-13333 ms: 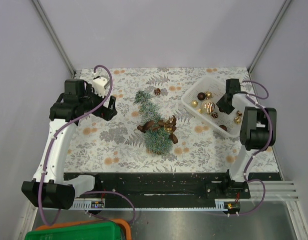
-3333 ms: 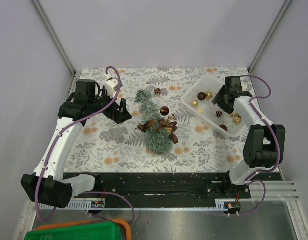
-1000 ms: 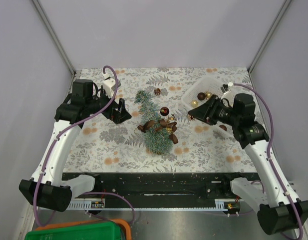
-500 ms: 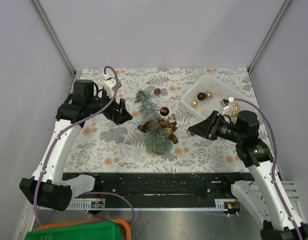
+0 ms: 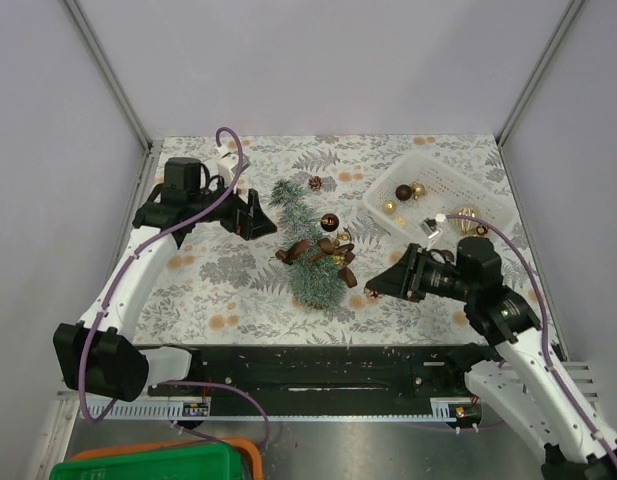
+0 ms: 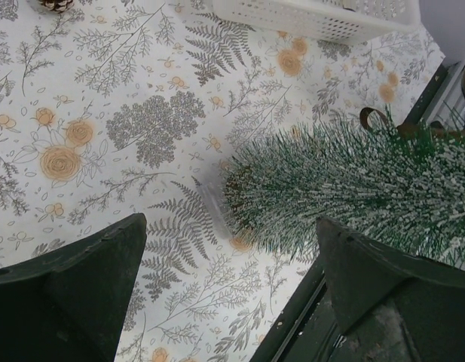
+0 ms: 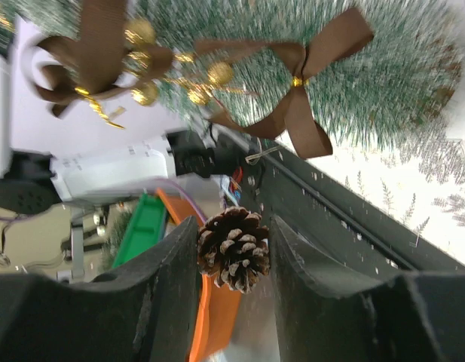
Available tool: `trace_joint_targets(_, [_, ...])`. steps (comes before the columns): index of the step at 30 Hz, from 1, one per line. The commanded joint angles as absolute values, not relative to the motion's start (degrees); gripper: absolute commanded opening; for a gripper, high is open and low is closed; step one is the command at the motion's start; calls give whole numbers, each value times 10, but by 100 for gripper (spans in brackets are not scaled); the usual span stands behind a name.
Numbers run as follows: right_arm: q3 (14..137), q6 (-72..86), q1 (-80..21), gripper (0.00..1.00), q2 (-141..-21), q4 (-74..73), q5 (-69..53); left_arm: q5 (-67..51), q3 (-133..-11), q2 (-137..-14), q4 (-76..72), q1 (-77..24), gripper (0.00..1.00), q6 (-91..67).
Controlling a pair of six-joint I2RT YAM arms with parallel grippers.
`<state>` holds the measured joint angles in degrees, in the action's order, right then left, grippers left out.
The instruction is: Decorate the small christmas tree
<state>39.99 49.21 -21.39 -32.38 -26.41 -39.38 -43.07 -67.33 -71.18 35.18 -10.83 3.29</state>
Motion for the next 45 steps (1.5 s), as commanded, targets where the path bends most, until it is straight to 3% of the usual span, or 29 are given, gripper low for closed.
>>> trace_joint_targets(1, [435, 452, -316, 16, -401, -229, -312, -468, -672, -724, 251, -113, 99, -20])
trace_joint_targets(12, [370, 491, -536, 14, -408, -106, -25, -492, -678, -769, 200, -144, 99, -49])
trace_joint_targets(20, [305, 537, -589, 11, -398, -13, 146, -504, -659, -786, 173, -173, 99, -58])
trace_joint_targets(45, [266, 560, -589, 11, -436, 89, 244, -534, -604, -717, 244, -191, 99, -43])
